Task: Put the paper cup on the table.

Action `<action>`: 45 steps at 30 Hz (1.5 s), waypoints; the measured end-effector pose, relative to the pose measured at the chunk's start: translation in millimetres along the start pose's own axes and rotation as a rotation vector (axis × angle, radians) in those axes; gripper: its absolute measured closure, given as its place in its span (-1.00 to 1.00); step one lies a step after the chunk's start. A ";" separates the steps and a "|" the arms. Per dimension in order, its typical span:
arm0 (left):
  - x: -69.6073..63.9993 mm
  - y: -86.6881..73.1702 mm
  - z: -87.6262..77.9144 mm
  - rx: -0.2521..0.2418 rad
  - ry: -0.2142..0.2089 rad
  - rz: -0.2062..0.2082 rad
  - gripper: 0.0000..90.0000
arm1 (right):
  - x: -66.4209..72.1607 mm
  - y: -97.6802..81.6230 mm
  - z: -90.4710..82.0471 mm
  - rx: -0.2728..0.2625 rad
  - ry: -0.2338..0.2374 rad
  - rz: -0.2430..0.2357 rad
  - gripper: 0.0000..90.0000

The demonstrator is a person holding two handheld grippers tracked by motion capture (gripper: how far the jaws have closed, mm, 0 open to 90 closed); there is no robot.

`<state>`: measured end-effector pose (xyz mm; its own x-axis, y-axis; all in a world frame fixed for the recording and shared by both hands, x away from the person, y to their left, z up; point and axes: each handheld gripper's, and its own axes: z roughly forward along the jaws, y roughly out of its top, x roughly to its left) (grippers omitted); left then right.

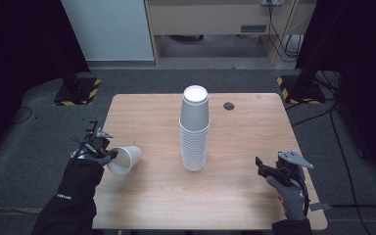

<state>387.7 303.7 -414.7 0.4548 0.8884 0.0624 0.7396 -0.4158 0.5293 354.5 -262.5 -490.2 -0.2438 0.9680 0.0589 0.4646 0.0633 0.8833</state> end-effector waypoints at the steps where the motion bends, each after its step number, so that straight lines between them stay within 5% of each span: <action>1: 1.2 1.2 -0.3 0.011 0.003 0.000 0.92 | 0.0 -0.1 0.0 0.000 0.000 0.000 -0.75; 15: 13.2 12.7 1.3 0.248 -0.020 -0.030 0.92 | 0.3 -0.7 1.0 0.003 0.005 -0.008 -0.75; 31: 12.7 9.4 9.1 0.408 -0.068 -0.102 0.92 | 1.0 -0.6 1.1 0.004 0.009 -0.008 -0.75; 38: 13.0 8.6 11.8 0.423 -0.078 -0.149 0.88 | 1.1 -0.5 1.0 0.004 0.011 -0.008 -0.75; 45: 14.1 7.6 12.7 0.370 -0.078 -0.170 0.67 | 1.2 -0.5 1.0 0.007 0.012 -0.008 -0.75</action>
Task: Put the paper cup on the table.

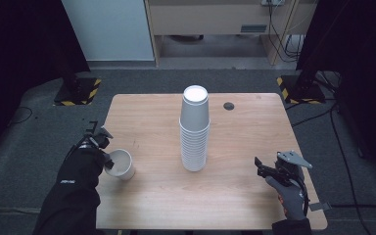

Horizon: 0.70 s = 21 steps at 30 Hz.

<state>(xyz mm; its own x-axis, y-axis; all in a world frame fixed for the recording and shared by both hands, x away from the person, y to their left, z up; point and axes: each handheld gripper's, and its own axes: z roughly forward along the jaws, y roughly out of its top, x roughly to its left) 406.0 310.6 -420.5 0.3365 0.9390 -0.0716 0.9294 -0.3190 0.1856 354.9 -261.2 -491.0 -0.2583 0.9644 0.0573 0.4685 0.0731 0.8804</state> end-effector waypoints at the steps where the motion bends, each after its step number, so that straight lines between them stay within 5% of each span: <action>1: 0.2 -0.2 0.3 -0.012 0.000 -0.002 0.61 | 0.0 0.0 0.1 -0.002 -0.002 0.000 -0.75; 7: 4.6 -4.4 0.3 -0.138 0.007 -0.006 0.39 | -0.1 0.0 0.0 0.000 -0.001 0.000 -0.75; 13: 1.8 -14.5 -8.6 -0.390 0.010 0.003 0.18 | -0.3 0.1 0.1 -0.001 -0.001 0.000 -0.75; 14: 1.8 -14.5 -8.6 -0.390 0.010 0.003 0.15 | -0.3 0.1 0.1 -0.001 -0.001 0.000 -0.75; 15: -2.1 -18.4 -11.0 -0.462 0.036 0.032 0.12 | -0.5 -0.1 0.1 0.000 -0.002 0.002 -0.75; 16: -2.1 -18.4 -11.0 -0.462 0.036 0.032 0.12 | -0.5 -0.1 0.1 0.000 -0.002 0.002 -0.75; 18: -9.1 -26.0 -13.4 -0.588 0.044 0.045 0.03 | -0.8 0.0 0.0 -0.001 -0.003 0.002 -0.75; 20: -11.4 -28.5 -13.5 -0.627 0.050 0.044 0.02 | -0.9 0.0 -0.1 -0.001 -0.004 0.005 -0.75; 21: -15.1 -33.7 -14.7 -0.708 0.083 0.047 -0.04 | -1.4 -0.1 0.0 0.003 -0.006 0.007 -0.76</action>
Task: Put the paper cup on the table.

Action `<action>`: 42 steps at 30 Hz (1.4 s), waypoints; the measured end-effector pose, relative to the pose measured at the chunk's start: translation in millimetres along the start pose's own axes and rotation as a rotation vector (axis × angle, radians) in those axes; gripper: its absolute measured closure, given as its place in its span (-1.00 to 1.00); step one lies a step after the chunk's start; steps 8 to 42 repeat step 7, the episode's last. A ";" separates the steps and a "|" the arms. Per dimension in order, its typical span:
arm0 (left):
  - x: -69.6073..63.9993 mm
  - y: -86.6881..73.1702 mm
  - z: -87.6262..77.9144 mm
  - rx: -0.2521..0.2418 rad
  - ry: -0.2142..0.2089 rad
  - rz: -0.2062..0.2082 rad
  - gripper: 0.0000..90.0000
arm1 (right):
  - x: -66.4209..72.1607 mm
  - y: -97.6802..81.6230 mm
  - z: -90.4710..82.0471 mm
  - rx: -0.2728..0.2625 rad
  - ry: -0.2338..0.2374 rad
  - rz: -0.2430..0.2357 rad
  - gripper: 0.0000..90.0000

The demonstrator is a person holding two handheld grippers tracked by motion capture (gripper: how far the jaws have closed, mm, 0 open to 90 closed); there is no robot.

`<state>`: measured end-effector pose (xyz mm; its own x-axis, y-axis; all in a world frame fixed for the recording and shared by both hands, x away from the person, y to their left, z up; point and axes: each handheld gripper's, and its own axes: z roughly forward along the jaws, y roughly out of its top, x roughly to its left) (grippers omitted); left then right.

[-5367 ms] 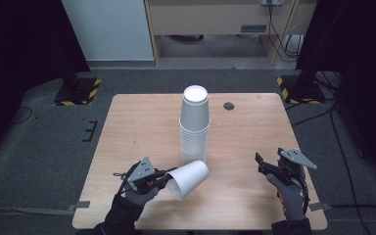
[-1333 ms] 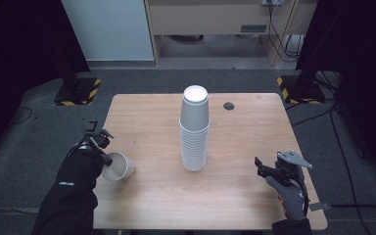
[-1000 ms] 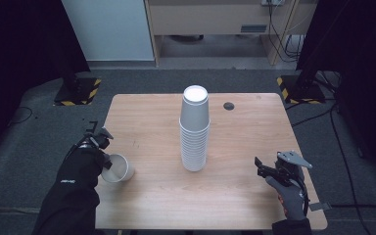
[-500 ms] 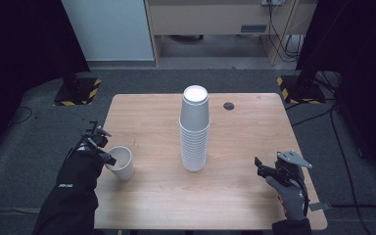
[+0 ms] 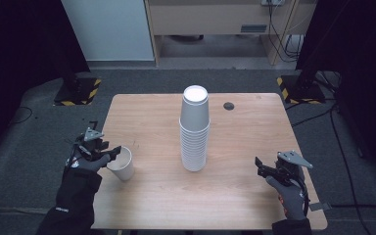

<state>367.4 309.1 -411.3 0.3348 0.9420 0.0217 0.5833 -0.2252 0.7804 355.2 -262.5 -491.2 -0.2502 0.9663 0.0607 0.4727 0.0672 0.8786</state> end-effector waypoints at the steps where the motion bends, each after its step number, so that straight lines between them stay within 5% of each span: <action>1: -0.6 -1.8 -2.5 -0.037 0.005 -0.007 -0.07 | 0.0 -0.1 0.1 0.001 -0.004 0.002 -0.76; 6: -8.0 -13.9 -6.3 -0.220 0.013 -0.050 -0.10 | -1.4 0.2 -0.4 0.010 -0.014 0.002 -0.76; 42: -8.0 -13.9 -6.3 -0.220 0.013 -0.050 -0.11 | -2.0 0.2 -0.5 0.012 -0.018 -0.002 -0.76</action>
